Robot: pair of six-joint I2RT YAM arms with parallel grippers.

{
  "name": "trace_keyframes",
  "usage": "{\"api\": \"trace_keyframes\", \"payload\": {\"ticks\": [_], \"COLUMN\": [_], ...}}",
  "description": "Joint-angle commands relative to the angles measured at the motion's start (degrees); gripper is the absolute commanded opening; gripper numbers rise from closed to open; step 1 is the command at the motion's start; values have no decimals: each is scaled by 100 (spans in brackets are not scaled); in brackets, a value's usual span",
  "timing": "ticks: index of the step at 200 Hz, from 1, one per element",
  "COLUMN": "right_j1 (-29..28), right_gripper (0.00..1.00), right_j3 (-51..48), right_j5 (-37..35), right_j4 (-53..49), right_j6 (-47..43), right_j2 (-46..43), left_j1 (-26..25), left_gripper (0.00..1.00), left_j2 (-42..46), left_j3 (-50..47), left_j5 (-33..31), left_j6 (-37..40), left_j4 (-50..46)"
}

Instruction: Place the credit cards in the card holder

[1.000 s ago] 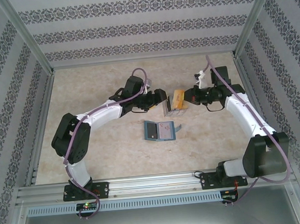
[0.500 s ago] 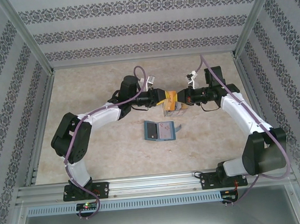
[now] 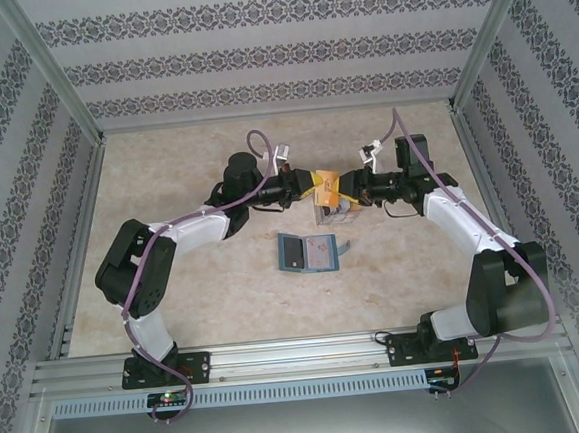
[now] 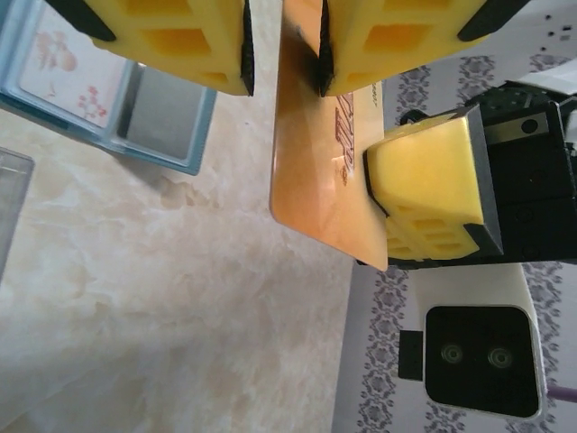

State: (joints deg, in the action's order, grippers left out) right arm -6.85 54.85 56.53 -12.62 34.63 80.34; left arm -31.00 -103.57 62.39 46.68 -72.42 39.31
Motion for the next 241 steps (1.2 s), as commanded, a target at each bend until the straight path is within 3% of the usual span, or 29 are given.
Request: {"api": "trace_keyframes", "payload": {"ticks": [1,18,29,39,49,71,86,97,112,124,159,241], "right_j1": [-79,-72,-62,-53,-45,-40,-132,-391,-875,-1197,-1620,-1657], "right_gripper": [26,22,11,8,6,5,3,2,2,2,3,3], "right_j3": [-78,-89,-71,-80,-72,18,-56,-129,-423,-765,-1413,-1662], "right_j5": [198,286,260,150,33,-659,-1504,-2534,-3608,-3972,-3876,-3724], "right_j4": [703,839,828,824,663,-413,-1112,-1634,-1790,-1651,-1070,-306], "right_j6": [484,580,595,632,571,-113,-565,-864,-1029,-876,-331,16], "right_j2": [-193,-178,-193,-252,-310,-465,-600,-753,-1032,-1161,-958,-443], "left_j1": [7,12,13,15,24,50,30,-14,-67,-90,-192,-362], "left_gripper": [0,0,0,8,29,61,68,72,74,75,72,61], "left_j2": [-82,-147,-130,-96,-34,355,809,1095,1338,1455,1342,736], "left_j3": [-87,-88,-125,-182,-241,-432,-462,-408,-377,-464,-885,-802], "left_j5": [-275,-241,-242,-251,-285,-641,-1267,-1902,-2567,-2832,-2740,-2537], "left_j6": [-750,-881,-868,-808,-659,35,972,1665,2244,2431,2479,2443], "left_j4": [1256,1387,1337,1199,854,-721,-2528,-3909,-5170,-5656,-5685,-5487]}}
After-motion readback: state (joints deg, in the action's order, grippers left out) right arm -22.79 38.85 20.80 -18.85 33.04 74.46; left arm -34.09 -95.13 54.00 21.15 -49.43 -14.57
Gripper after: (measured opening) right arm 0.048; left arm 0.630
